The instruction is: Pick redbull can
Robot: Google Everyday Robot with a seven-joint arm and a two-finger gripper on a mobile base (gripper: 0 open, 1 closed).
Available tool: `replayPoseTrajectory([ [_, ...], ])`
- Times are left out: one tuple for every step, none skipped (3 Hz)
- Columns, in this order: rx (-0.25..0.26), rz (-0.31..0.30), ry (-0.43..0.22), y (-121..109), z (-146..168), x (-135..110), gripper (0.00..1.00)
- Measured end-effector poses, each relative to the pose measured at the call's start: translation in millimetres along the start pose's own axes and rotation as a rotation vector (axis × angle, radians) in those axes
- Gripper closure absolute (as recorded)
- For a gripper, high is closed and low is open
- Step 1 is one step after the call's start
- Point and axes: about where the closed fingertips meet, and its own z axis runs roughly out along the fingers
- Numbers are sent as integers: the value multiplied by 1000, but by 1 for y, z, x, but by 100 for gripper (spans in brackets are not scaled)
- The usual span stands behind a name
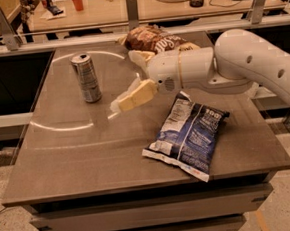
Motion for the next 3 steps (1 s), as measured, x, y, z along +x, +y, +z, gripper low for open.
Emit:
replayPoseTrajectory([
  [17, 12, -33, -9, 33, 3, 0],
  [24, 22, -72, -17, 60, 3, 0],
  [6, 12, -91, -25, 84, 1, 0],
])
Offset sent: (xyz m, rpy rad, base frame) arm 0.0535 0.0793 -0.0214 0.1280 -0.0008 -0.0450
